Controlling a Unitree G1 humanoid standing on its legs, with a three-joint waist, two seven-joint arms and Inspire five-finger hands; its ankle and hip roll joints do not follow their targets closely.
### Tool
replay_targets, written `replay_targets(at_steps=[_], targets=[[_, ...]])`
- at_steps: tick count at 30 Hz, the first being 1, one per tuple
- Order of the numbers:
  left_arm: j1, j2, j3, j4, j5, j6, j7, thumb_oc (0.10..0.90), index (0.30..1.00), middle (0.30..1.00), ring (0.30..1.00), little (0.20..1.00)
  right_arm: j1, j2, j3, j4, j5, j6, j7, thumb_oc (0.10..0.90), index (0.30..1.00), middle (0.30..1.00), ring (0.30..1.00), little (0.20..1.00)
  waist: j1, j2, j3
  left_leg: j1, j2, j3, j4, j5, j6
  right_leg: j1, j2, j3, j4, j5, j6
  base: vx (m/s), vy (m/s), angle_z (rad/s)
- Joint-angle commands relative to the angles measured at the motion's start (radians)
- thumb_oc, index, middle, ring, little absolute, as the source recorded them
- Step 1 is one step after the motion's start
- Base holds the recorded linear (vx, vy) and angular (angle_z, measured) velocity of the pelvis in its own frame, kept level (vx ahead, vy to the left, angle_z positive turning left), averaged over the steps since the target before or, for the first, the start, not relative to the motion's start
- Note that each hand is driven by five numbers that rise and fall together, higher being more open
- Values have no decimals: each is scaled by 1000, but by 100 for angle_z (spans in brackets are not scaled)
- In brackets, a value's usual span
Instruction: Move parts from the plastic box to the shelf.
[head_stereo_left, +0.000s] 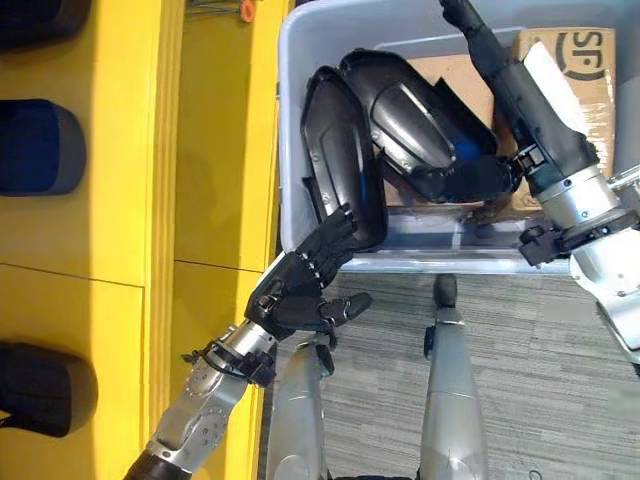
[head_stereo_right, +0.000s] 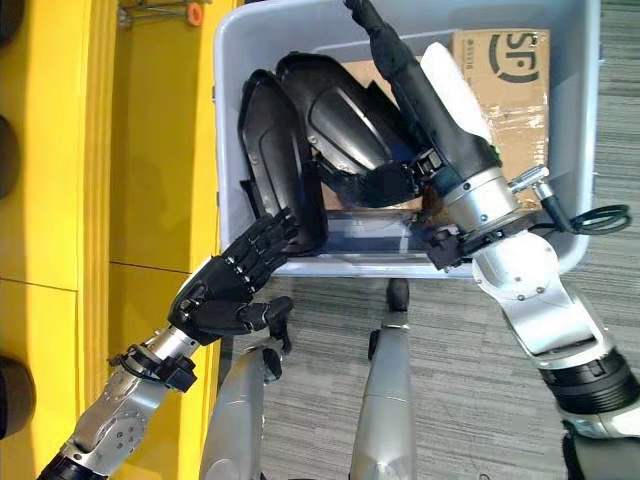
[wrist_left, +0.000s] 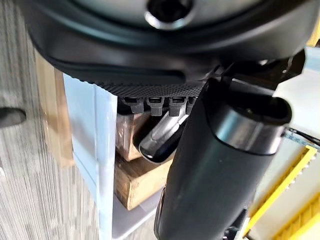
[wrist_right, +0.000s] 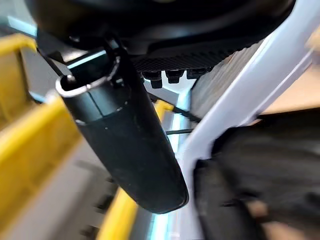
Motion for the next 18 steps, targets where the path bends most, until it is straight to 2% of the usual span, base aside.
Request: replay_targets(at_steps=[1, 3, 5, 6, 10, 12, 13, 14, 15, 16, 17, 18], targets=[[26, 54, 61, -133, -32, -63, -3, 900, 1000, 1000, 1000, 1000, -115, -82, -125, -175, -75, -96, 18, 900, 1000, 1000, 1000, 1000, -43, -59, -7, 52, -24, 24, -81, -28, 63, 95, 60, -95, 38, -185, -87, -8, -36, -7], [26, 65, 64, -139, -35, -65, 15, 900, 1000, 1000, 1000, 1000, -93, -138, -142, -174, -158, -99, 76, 900, 1000, 1000, 1000, 1000, -48, -74, -7, 57, -15, 21, -90, -25, 61, 102, 61, -98, 27, -179, -82, -15, -51, -7], [24, 72, 67, -140, -34, -62, 20, 900, 1000, 1000, 1000, 1000, -84, -182, -145, -178, -180, -98, 93, 900, 1000, 1000, 1000, 1000, -46, -82, -7, 55, -10, 19, -94, -22, 60, 103, 61, -102, 21, -174, -80, -26, -60, -5], [25, 81, 68, -140, -31, -60, 26, 900, 1000, 1000, 1000, 1000, -77, -232, -143, -179, -188, -89, 114, 900, 1000, 1000, 1000, 1000, -46, -90, -7, 49, -3, 16, -93, -19, 59, 99, 61, -105, 21, -172, -79, -29, -69, -3], [28, 102, 74, -139, -35, -58, 21, 900, 1000, 1000, 1000, 1000, -38, -326, -153, -170, -265, -114, 115, 900, 1000, 1000, 1000, 1000, -43, -101, -7, 32, 1, 7, -94, -11, 58, 87, 63, -110, 24, -172, -81, -37, -65, 2], [28, 111, 78, -137, -39, -56, 16, 900, 1000, 1000, 1000, 1000, -33, -358, -147, -169, -263, -107, 116, 900, 1000, 1000, 1000, 1000, -39, -104, -7, 20, 3, 4, -88, -9, 57, 79, 64, -113, 28, -171, -81, 10, -56, 4], [35, 116, 75, -137, -41, -55, 16, 900, 1000, 1000, 1000, 1000, -30, -369, -136, -167, -268, -104, 111, 900, 1000, 1000, 1000, 1000, -38, -105, -7, 37, 2, -8, -81, -32, 49, 98, 65, -109, 36, -194, -74, 46, -57, 3], [37, 121, 78, -138, -42, -56, 13, 900, 1000, 1000, 1000, 1000, -36, -381, -125, -162, -268, -100, 105, 900, 1000, 1000, 1000, 1000, -34, -107, -7, 30, 2, -11, -77, -31, 50, 92, 65, -110, 41, -195, -75, -11, -53, 4], [32, 124, 84, -139, -41, -55, 13, 900, 1000, 1000, 1000, 1000, -43, -386, -124, -159, -259, -99, 97, 900, 1000, 1000, 1000, 1000, -33, -108, -7, 6, 5, -3, -80, -7, 57, 68, 66, -115, 37, -174, -82, -32, -97, 5], [39, 140, 88, -142, -53, -48, 8, 900, 1000, 1000, 1000, 1000, -47, -391, -101, -155, -309, -121, 40, 900, 1000, 1000, 1000, 1000, -29, -109, -7, 17, 4, -21, -75, -26, 47, 81, 70, -112, 44, -195, -75, -88, -81, 5], [33, 140, 93, -143, -53, -49, 7, 900, 1000, 1000, 1000, 1000, -54, -391, -103, -156, -312, -121, 37, 900, 1000, 1000, 1000, 1000, -28, -108, -7, -4, 6, -11, -81, -2, 55, 59, 70, -118, 38, -173, -82, -25, -68, 4], [32, 140, 93, -145, -53, -48, 6, 900, 1000, 1000, 1000, 1000, -62, -389, -94, -156, -315, -122, 35, 900, 1000, 1000, 1000, 1000, -26, -108, -7, -5, 6, -12, -82, -2, 55, 57, 70, -119, 38, -173, -82, -68, -17, 1]])
